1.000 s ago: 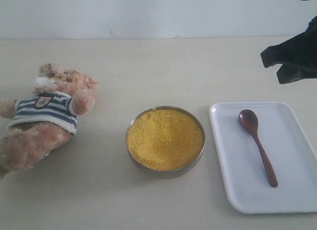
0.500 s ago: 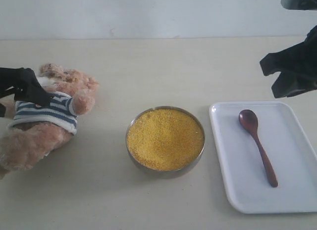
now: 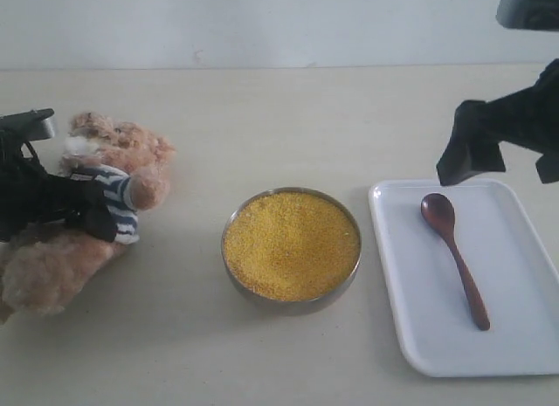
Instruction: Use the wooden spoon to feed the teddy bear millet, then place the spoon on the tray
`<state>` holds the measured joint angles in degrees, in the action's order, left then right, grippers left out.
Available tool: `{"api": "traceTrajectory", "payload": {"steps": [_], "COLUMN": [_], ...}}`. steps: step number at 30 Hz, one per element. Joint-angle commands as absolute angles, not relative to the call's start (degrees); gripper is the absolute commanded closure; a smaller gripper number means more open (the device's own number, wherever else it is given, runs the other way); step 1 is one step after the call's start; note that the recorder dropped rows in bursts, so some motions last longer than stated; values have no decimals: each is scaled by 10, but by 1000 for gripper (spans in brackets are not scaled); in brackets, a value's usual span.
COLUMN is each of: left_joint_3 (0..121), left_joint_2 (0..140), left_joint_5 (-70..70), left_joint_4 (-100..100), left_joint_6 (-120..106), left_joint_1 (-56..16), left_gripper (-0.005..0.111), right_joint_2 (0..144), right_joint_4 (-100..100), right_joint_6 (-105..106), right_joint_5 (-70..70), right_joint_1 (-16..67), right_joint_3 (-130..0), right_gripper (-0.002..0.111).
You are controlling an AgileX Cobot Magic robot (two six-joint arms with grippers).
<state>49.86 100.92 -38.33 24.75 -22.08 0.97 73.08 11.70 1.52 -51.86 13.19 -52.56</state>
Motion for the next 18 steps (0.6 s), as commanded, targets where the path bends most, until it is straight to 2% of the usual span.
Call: {"api": "traceTrajectory", "payload": {"steps": [1,2,3,5,8,9,12,14,17,18], "left_joint_3": [501,501,501,501,501,501,501,501,501,501], "left_joint_2": [1008,1001,996,981,955,946,921,903,893,891], "left_joint_5": [-411,-417,-419,-417,-428,-436,-440,-451,-465,-471], "left_joint_4": [231,234,236,237,235,235,224,187,135,126], "left_joint_6": [-220,-232,-245,-240,-257,-275,-304,-335,-335,-333], "left_joint_1": [6,6,6,6,6,3,-16,-49,-106,-117], "left_gripper": [75,98,101,103,103,103,103,103,103,103], "right_joint_2": [725,725,727,729,745,755,787,821,875,885], "right_joint_4": [87,76,65,39,14,13,13,13,13,14], "right_joint_6": [0,-4,-7,-10,-9,-9,-12,-24,-33,-30], "right_joint_5": [-483,-474,-465,-453,-454,-457,-448,-421,-399,-399], "right_joint_1": [134,134,134,134,134,134,134,134,134,134], "right_joint_3": [-466,-455,-445,-434,-434,-434,-434,-434,-434,-434], "right_gripper": [14,15,17,27,49,52,46,46,62,62]}}
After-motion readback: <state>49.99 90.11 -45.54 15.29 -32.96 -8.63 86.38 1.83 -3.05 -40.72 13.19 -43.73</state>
